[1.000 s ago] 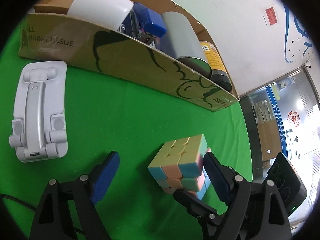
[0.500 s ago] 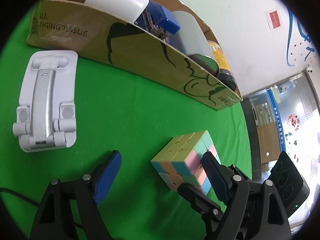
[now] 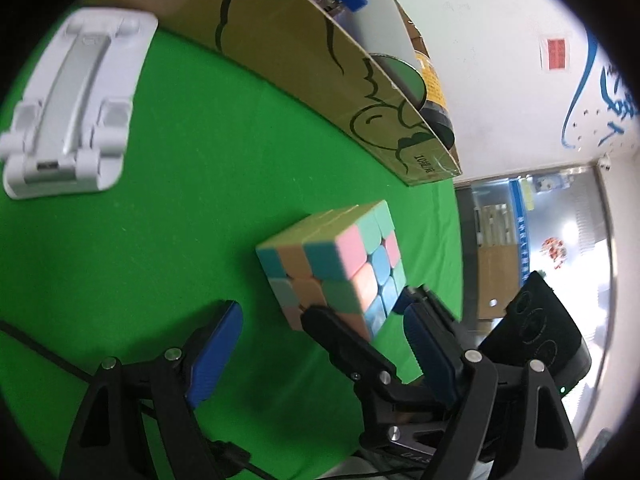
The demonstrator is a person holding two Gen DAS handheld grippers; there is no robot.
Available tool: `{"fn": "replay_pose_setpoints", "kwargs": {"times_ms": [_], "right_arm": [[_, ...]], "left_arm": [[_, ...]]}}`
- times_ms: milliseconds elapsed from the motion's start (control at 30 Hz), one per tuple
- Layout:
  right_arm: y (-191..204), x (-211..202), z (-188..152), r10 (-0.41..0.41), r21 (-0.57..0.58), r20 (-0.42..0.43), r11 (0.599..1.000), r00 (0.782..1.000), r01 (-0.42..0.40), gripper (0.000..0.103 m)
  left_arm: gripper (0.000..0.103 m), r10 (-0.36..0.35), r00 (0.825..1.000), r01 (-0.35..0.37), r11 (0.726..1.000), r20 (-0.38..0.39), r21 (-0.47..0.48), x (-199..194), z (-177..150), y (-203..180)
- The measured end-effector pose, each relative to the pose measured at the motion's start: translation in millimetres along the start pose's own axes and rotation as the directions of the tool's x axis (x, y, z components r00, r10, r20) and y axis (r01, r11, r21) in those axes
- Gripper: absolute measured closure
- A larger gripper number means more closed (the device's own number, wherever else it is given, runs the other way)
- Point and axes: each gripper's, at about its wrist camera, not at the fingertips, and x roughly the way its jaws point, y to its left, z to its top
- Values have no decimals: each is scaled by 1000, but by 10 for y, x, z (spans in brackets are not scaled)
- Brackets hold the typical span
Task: Organize rigid objects
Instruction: 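Lift the Rubik's cube with both grippers and carry it over the box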
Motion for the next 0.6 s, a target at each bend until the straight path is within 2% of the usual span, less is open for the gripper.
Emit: {"fn": "replay_pose_setpoints", "kwargs": {"times_ms": [67, 133, 200, 233, 267, 300, 433, 600], "right_arm": [[-75, -15, 9, 31, 104, -2, 994, 1000, -31, 44], [-168, -19, 11, 90, 219, -6, 972, 996, -86, 44], [-195, -12, -2, 116, 266, -9, 958, 993, -110, 44], [-188, -14, -7, 120, 270, -11, 956, 993, -112, 45], [-159, -17, -13, 120, 267, -15, 957, 993, -111, 45], [-132, -21, -26, 120, 261, -17, 959, 993, -111, 45], [-30, -47, -48, 91, 224, -17, 971, 996, -85, 48], [13, -207, 63, 76, 187, 47, 979, 996, -83, 48]], "left_arm": [[20, -32, 999, 32, 998, 2, -47, 15, 23, 36], [20, -59, 998, 59, 994, 12, -90, 26, 62, 75], [23, -66, 998, 68, 992, 22, -107, 28, 78, 88], [28, -64, 998, 66, 992, 25, -110, 31, 83, 83], [38, -54, 998, 57, 993, 22, -108, 48, 93, 79], [40, -67, 998, 69, 992, 17, -109, 60, 97, 85], [41, -58, 998, 61, 995, 38, -80, -37, 88, 62], [41, -88, 993, 91, 995, 82, -34, -213, 168, -94]]}}
